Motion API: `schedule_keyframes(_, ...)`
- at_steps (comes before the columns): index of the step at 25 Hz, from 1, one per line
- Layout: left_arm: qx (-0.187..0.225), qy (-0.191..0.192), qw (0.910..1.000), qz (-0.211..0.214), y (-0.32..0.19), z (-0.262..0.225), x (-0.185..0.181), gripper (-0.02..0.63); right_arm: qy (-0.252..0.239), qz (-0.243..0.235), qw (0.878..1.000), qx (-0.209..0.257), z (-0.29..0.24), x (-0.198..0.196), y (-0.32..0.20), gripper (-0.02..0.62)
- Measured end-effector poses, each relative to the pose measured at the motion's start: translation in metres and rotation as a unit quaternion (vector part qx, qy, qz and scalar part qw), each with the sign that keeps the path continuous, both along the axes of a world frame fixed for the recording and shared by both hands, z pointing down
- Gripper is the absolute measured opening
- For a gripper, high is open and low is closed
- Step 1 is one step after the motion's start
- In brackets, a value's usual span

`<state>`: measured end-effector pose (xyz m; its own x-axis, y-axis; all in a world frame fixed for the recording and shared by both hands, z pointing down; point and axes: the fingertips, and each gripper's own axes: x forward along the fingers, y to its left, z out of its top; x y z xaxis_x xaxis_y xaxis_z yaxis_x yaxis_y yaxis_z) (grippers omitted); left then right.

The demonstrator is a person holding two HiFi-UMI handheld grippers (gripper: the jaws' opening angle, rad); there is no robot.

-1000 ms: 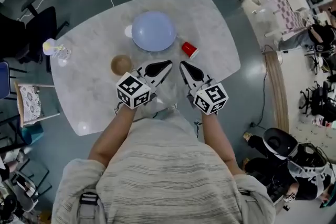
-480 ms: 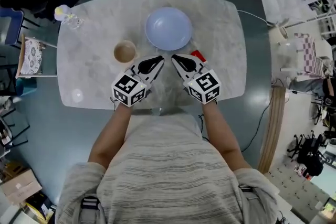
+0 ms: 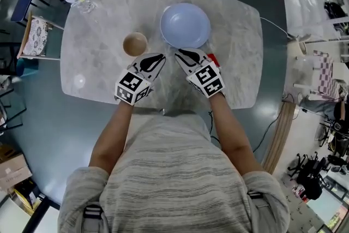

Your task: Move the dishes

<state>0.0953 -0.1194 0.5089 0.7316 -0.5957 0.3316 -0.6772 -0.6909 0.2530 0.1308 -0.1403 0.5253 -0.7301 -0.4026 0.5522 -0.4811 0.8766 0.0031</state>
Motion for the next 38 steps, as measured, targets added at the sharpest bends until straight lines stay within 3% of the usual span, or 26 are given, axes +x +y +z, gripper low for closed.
schedule_keyframes(9,-0.022,-0.01,0.9997,0.005,-0.009,0.019,-0.013,0.031,0.103,-0.052,0.993,-0.014,0.048,-0.017,-0.009,0.097)
schedule_keyframes(21,-0.055,-0.018,0.9983,0.0,-0.001,0.037,-0.024,0.083,0.285,-0.126,0.95,-0.003,0.116,-0.003,-0.024,0.106)
schedule_keyframes(38,-0.093,-0.017,0.9955,-0.005,0.011,0.052,-0.058,0.101,0.395,-0.16,0.904,-0.028,0.169,-0.002,-0.039,0.107)
